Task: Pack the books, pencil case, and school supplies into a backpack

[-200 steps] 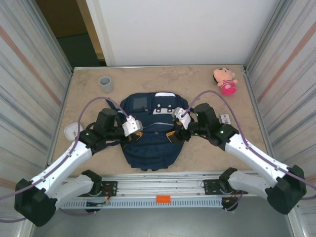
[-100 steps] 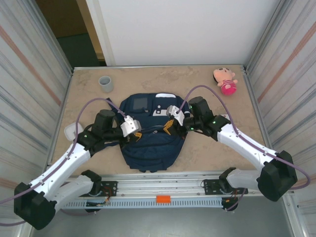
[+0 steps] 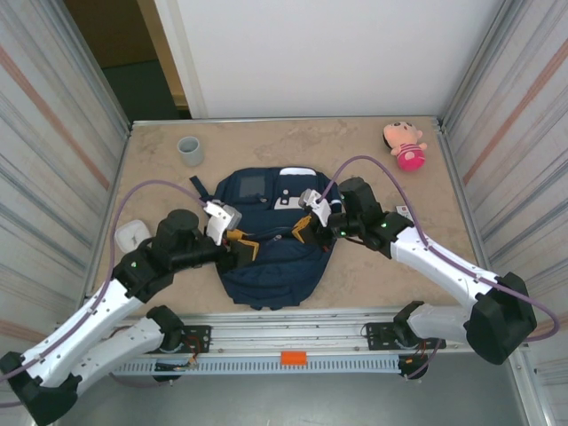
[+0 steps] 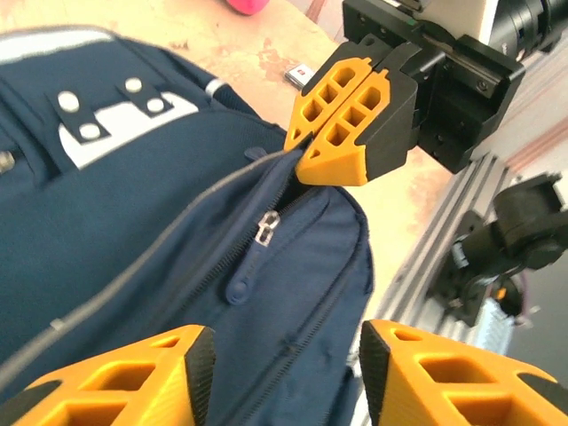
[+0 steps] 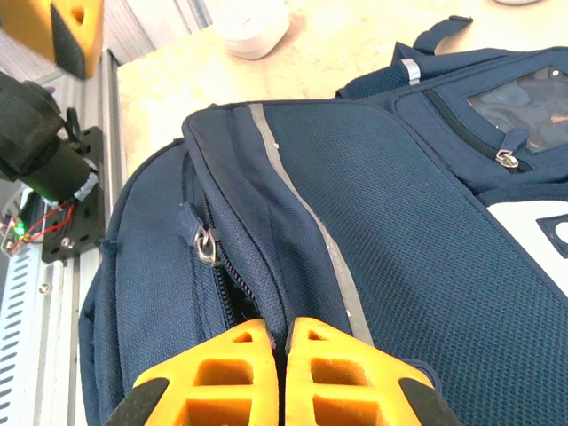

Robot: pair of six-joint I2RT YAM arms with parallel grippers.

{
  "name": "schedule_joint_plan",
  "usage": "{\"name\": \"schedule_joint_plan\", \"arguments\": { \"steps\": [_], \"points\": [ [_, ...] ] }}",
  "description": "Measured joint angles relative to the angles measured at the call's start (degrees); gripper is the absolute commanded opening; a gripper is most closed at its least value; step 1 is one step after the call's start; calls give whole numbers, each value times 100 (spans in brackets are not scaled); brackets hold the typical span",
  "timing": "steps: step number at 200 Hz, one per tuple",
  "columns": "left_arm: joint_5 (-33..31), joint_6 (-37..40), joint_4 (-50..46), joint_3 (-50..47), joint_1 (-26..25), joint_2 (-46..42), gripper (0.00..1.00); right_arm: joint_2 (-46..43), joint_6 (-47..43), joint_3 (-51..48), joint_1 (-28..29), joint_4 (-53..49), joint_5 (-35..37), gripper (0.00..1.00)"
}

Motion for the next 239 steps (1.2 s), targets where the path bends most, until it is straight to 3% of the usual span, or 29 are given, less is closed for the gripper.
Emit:
{"name": "schedule_joint_plan", "arguments": {
  "steps": [31,71,105,200,239],
  "points": [
    [-372,-1123,-149,-173,-278,101,53,0,103,0,22,0,-2,0],
    [-428,-1720,-79,-398,-293,518,54,2,227,0,127,-4,-42,0],
    [-400,-1803,334,-428,-297,739,54,28,247,0,262,-9,-39,0],
    [-125,-1749,977,-433,-337,1353,32,164,310,2,378,-52,2,0],
    [-111,-1714,1097,-431,-396,1403,30,164,334,2,387,-55,4,0]
  ]
}}
